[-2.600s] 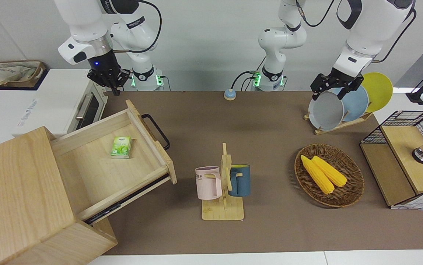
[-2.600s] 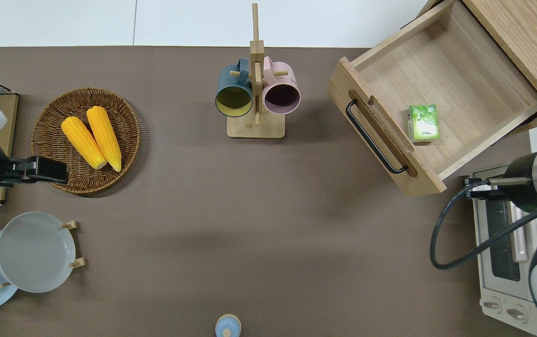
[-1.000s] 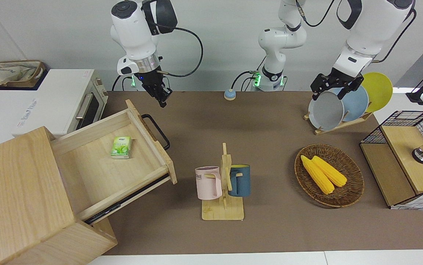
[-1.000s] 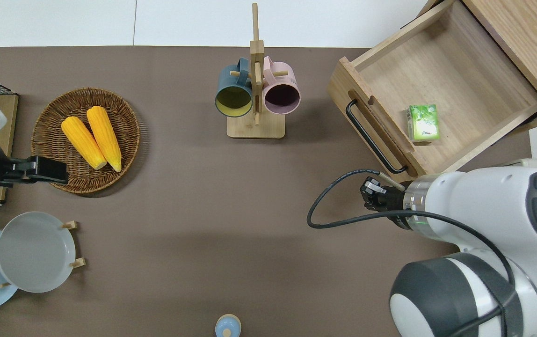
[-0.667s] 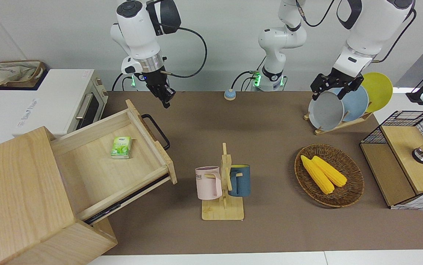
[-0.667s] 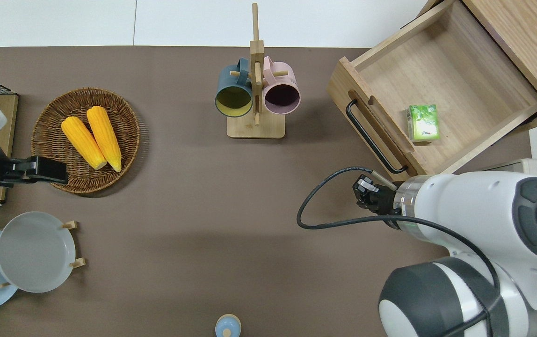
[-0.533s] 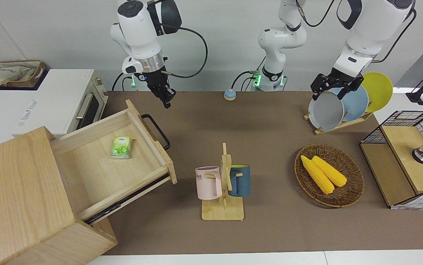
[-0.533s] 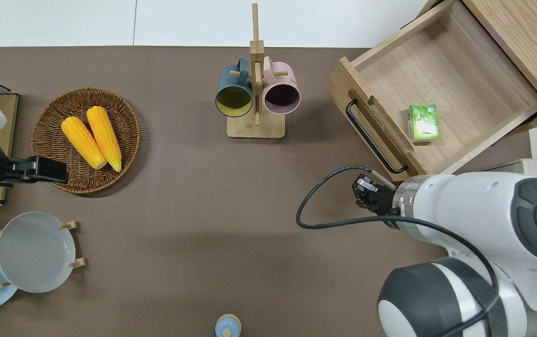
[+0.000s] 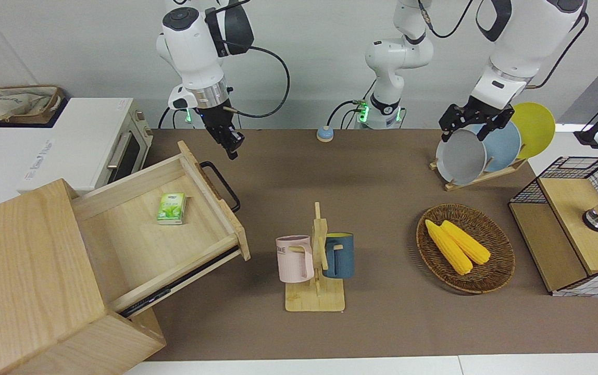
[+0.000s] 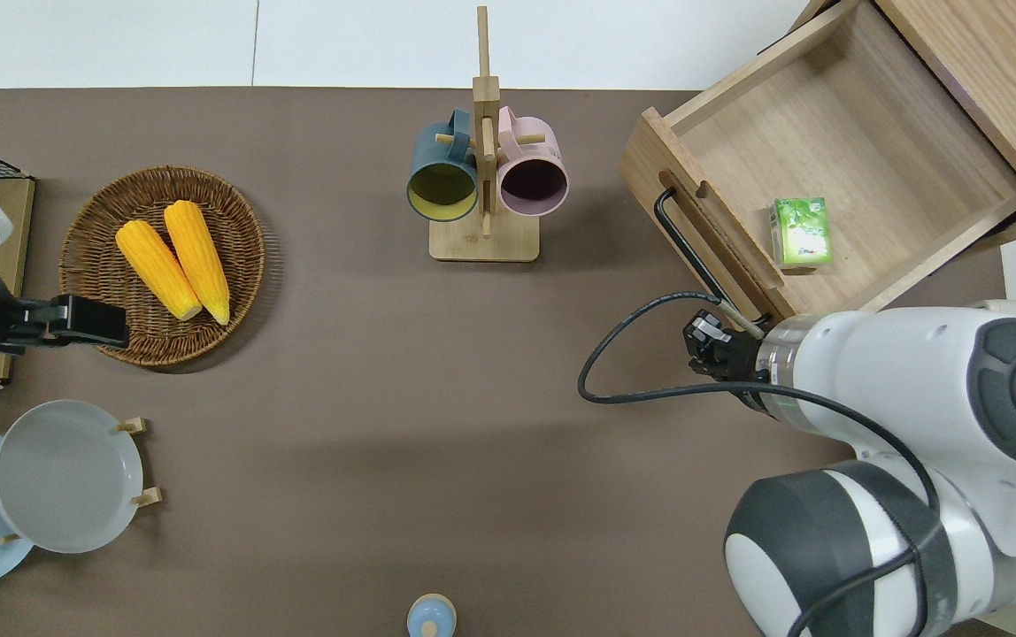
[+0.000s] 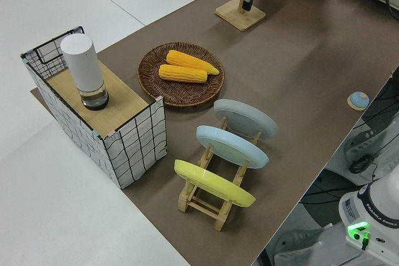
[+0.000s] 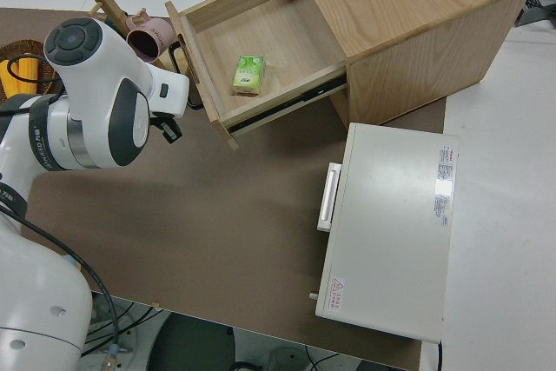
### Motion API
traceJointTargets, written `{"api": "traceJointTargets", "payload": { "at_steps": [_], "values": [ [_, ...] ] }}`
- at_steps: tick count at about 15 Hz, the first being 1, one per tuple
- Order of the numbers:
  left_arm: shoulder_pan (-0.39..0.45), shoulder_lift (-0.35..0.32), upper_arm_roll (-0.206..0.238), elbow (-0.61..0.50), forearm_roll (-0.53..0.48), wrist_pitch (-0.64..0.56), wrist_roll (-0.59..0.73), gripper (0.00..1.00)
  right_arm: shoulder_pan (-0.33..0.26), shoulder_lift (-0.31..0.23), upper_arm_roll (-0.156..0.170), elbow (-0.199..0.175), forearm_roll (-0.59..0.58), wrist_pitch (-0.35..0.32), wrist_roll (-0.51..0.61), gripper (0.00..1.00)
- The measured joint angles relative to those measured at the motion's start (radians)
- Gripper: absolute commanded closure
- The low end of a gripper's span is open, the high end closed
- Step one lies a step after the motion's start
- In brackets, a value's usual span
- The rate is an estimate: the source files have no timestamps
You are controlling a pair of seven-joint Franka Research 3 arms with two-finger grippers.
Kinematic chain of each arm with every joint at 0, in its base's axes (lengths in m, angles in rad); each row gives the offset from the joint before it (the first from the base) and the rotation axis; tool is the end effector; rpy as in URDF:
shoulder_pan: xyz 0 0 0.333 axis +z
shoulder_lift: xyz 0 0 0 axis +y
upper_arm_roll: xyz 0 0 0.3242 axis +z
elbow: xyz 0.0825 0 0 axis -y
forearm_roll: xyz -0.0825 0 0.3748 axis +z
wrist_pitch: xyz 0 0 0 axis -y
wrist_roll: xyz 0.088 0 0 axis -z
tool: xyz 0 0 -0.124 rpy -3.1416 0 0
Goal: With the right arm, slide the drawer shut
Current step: 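Move the right gripper toward the drawer's front edge near its handle, then push the drawer front with the right gripper, sliding it farther from the robot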
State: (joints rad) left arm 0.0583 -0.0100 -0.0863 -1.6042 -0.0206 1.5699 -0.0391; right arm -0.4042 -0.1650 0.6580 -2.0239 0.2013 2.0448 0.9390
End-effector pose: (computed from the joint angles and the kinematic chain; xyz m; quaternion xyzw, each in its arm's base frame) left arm 0.5406 -0.0179 0.6056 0.9999 0.0057 -0.0125 0.0095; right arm 0.5033 0.1605 0.5146 -0.9246 0.3705 -0.0403 0.0786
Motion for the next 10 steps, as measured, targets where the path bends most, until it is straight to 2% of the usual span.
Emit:
{"api": "traceJointTargets", "payload": {
  "at_steps": [4, 10],
  "values": [
    [0.000, 0.000, 0.000, 0.000, 0.000, 0.000, 0.000, 0.00, -0.018, 0.021, -0.001, 0.004, -0.063, 0.006, 0.001, 1.000],
    [0.000, 0.000, 0.000, 0.000, 0.000, 0.000, 0.000, 0.00, -0.075, 0.070, -0.002, 0.053, -0.135, 0.009, 0.001, 1.000]
  ]
}}
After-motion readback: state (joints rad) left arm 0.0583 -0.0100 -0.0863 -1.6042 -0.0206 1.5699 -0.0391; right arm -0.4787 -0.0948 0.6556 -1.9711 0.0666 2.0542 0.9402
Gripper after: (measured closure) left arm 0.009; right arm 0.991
